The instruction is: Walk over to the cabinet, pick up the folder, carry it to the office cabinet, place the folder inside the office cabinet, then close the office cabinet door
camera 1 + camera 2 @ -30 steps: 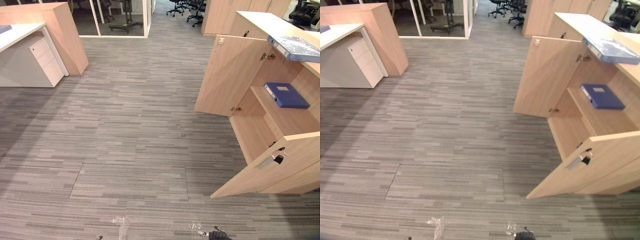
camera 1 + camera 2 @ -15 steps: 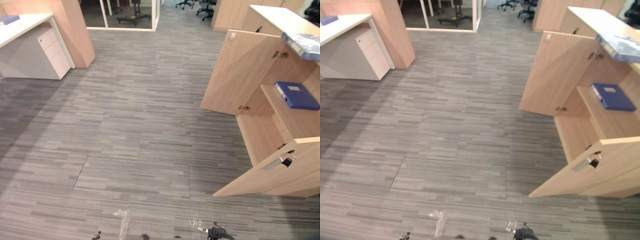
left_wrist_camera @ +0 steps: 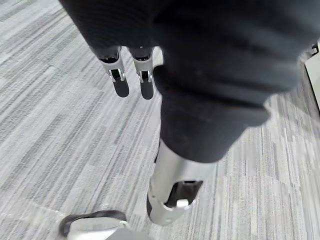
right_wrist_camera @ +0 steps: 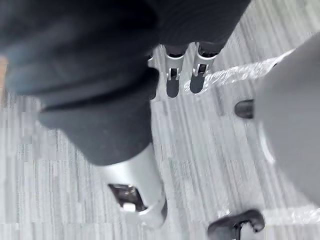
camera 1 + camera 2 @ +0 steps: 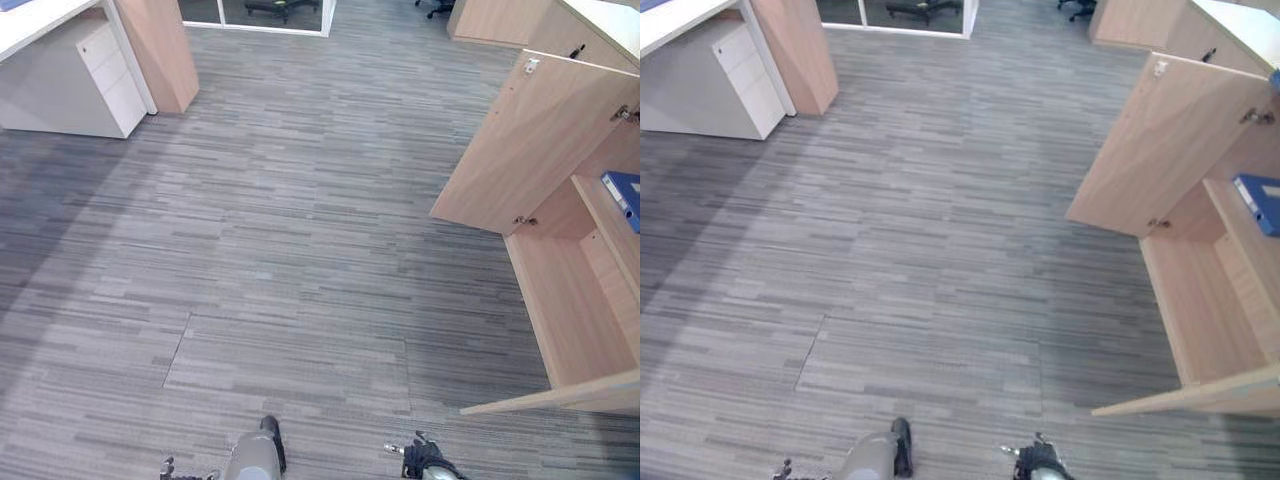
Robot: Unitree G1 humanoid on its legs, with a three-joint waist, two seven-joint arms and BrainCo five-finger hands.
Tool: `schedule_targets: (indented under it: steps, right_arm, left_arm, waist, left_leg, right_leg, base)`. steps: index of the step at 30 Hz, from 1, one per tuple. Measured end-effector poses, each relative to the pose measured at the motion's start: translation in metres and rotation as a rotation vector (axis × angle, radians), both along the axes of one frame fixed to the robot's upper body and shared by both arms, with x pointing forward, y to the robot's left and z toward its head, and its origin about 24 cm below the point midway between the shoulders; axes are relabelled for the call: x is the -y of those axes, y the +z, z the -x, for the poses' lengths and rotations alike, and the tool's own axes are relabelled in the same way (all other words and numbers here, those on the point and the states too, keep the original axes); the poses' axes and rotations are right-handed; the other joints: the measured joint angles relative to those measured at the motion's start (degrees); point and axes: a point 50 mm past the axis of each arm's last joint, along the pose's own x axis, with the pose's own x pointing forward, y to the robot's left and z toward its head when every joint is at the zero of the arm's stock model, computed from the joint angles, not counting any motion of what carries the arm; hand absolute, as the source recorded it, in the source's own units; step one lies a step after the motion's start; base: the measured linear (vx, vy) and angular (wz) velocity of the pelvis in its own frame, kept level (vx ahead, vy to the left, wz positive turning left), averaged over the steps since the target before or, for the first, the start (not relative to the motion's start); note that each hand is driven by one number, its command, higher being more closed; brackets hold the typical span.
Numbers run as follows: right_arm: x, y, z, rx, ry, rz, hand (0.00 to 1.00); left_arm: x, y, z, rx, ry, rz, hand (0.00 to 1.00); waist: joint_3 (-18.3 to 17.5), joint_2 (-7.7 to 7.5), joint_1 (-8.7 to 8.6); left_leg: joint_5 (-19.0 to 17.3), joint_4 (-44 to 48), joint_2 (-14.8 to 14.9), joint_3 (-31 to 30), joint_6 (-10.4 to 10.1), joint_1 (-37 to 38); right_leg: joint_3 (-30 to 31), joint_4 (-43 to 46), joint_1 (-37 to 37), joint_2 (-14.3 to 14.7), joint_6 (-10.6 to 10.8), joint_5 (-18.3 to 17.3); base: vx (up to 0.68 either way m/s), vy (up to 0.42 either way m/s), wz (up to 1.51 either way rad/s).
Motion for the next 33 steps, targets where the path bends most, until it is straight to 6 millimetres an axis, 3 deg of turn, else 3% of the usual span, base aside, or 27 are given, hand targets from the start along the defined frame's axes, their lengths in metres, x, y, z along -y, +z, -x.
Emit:
schedule_targets:
  steps: [3, 6, 7, 9, 10, 12, 14, 17, 20, 21, 24, 26, 29, 31, 33]
  right_arm:
    - [-0.002, -0.002, 0.005, -0.018, -0.036, -0.020, 0.00]
    - [0.011, -0.003, 0.011, -0.041, -0.072, -0.002, 0.00]
    - [0.020, -0.003, 0.013, -0.048, -0.073, 0.019, 0.00]
    - [0.025, -0.001, 0.011, -0.043, -0.064, 0.035, 0.00]
    - [0.023, 0.000, 0.008, -0.030, -0.057, 0.033, 0.00]
    - [0.018, 0.001, 0.001, -0.004, -0.025, 0.031, 0.00]
    - [0.014, 0.005, -0.010, 0.041, -0.028, 0.024, 0.00]
    - [0.013, 0.007, -0.014, 0.066, -0.042, 0.013, 0.00]
    - [0.012, 0.007, -0.013, 0.072, -0.049, -0.004, 0.00]
    - [0.013, 0.007, -0.014, 0.077, -0.045, -0.008, 0.00]
    - [0.010, 0.007, -0.015, 0.087, -0.066, -0.034, 0.00]
    - [0.012, 0.006, -0.012, 0.082, -0.098, -0.038, 0.00]
    - [0.017, 0.005, -0.005, 0.073, -0.131, -0.034, 0.00]
    - [0.015, 0.006, -0.007, 0.078, -0.108, -0.033, 0.00]
    - [0.012, 0.006, -0.009, 0.079, -0.080, -0.033, 0.00]
  left_arm:
    - [0.004, -0.001, -0.003, -0.006, -0.054, 0.001, 0.00]
    - [0.009, -0.003, -0.006, -0.020, -0.148, 0.012, 0.00]
    - [0.013, -0.003, -0.009, -0.013, -0.203, 0.027, 0.00]
    - [0.015, -0.003, -0.011, -0.011, -0.261, 0.046, 0.00]
    - [0.015, -0.003, -0.012, -0.014, -0.285, 0.057, 0.00]
    - [0.017, -0.003, -0.015, -0.008, -0.309, 0.073, 0.00]
    - [0.016, -0.005, -0.019, -0.019, -0.332, 0.086, 0.00]
    - [0.014, -0.008, -0.021, -0.045, -0.317, 0.102, 0.00]
    - [0.012, -0.010, -0.020, -0.055, -0.291, 0.124, 0.00]
    - [0.017, -0.012, -0.019, -0.058, -0.269, 0.146, 0.00]
    - [0.015, -0.013, -0.016, -0.063, -0.262, 0.169, 0.00]
    - [0.014, -0.013, -0.013, -0.060, -0.211, 0.179, 0.00]
    - [0.012, -0.014, -0.007, -0.044, -0.100, 0.194, 0.00]
    - [0.010, -0.013, -0.001, -0.030, 0.000, 0.187, 0.00]
    - [0.008, -0.013, 0.002, -0.032, 0.032, 0.176, 0.00]
  waist:
    - [-2.1, 0.58, 1.24]
    - [-4.0, 1.50, 1.38]
    - [-4.3, 2.25, 1.11]
    - [-4.4, 2.84, 0.21]
    - [-4.3, 2.90, -0.43]
    - [-4.0, 3.14, -1.09]
    - [-2.3, 2.96, -1.70]
    - [-1.7, 2.44, -2.17]
    - [-1.7, 1.50, -2.25]
    - [-1.3, 2.77, -2.36]
    - [-1.4, 3.09, -2.71]
    - [-1.3, 3.05, -3.00]
    - [-1.4, 3.22, -3.63]
    - [-1.2, 4.14, -3.15]
    - [-0.7, 4.06, -1.91]
  left_leg:
    - [-1.0, -1.9, -3.5, 1.0, 1.0, 2.7]
    - [-1.2, -8.5, -7.2, 1.1, 1.3, 7.8]
    - [-1.0, -12.0, -8.6, 1.4, 1.7, 11.1]
    - [-1.2, -13.9, -8.8, 1.8, 2.0, 14.0]
    - [-1.2, -14.5, -8.4, 1.5, 2.0, 15.2]
    - [-1.9, -15.4, -7.0, 1.2, 2.2, 16.9]
    - [-2.8, -16.3, -5.3, 1.3, 1.9, 20.4]
    - [-4.2, -16.3, -5.6, 1.3, 1.0, 22.9]
    - [-6.3, -15.4, -6.4, 0.4, -0.4, 23.5]
    - [-7.5, -14.8, -5.2, 0.1, -1.1, 24.1]
    - [-9.6, -14.1, -2.1, -0.3, -3.5, 25.0]
    - [-10.6, -11.6, -0.4, -0.3, -4.0, 25.9]
    - [-11.7, 9.1, 3.4, -1.6, -3.7, 19.6]
    - [-8.5, 32.7, 9.3, -3.1, -3.6, 9.8]
    - [-8.8, 41.4, 12.0, -3.2, -3.3, 5.2]
  right_leg:
    - [1.2, -1.1, -0.1, -3.8, 0.6, 3.5]
    - [2.6, 8.5, -4.9, -7.8, 0.4, 3.9]
    - [1.7, 17.5, -8.7, -10.2, -1.6, 5.0]
    - [-3.5, 27.6, -12.2, -12.5, -8.4, 5.3]
    - [-5.2, 31.0, -13.5, -12.0, -7.3, 3.8]
    - [-7.4, 36.7, -17.7, -8.6, -6.5, -1.4]
    - [-11.7, 37.6, -20.8, -2.2, -6.2, -6.0]
    - [-17.5, 30.5, -22.6, 1.7, -6.9, -5.6]
    - [-20.7, 19.5, -22.6, 3.3, -12.1, -1.3]
    - [-21.4, 19.4, -21.6, 4.6, -14.0, -1.8]
    - [-22.6, 20.3, -20.9, 7.3, -13.6, -6.0]
    - [-22.9, 20.3, -18.7, 8.6, -13.3, -8.1]
    - [-23.3, 16.7, -13.6, 10.3, -12.4, -9.3]
    - [-20.9, 14.4, -10.6, 13.5, -12.3, -9.8]
    - [-18.1, 14.3, -9.0, 14.3, -12.8, -10.5]
  base:
    - [0.24, 0.187, -0.52]
    - [0.16, 0.184, -0.41]
    - [0.17, 0.258, -0.29]
    - [0.16, 0.210, -0.14]
    - [0.13, 0.102, -0.08]
    - [0.11, 0.032, -0.10]
    - [0.11, -0.028, -0.01]
    - [0.12, -0.102, 0.09]
    - [0.23, -0.162, 0.15]
    - [0.29, -0.166, 0.09]
    - [0.32, -0.192, 0.03]
    - [0.35, -0.191, 0.05]
    - [0.30, -0.168, 0.08]
    - [0.31, -0.013, -0.54]
    - [0.34, 0.100, -0.89]
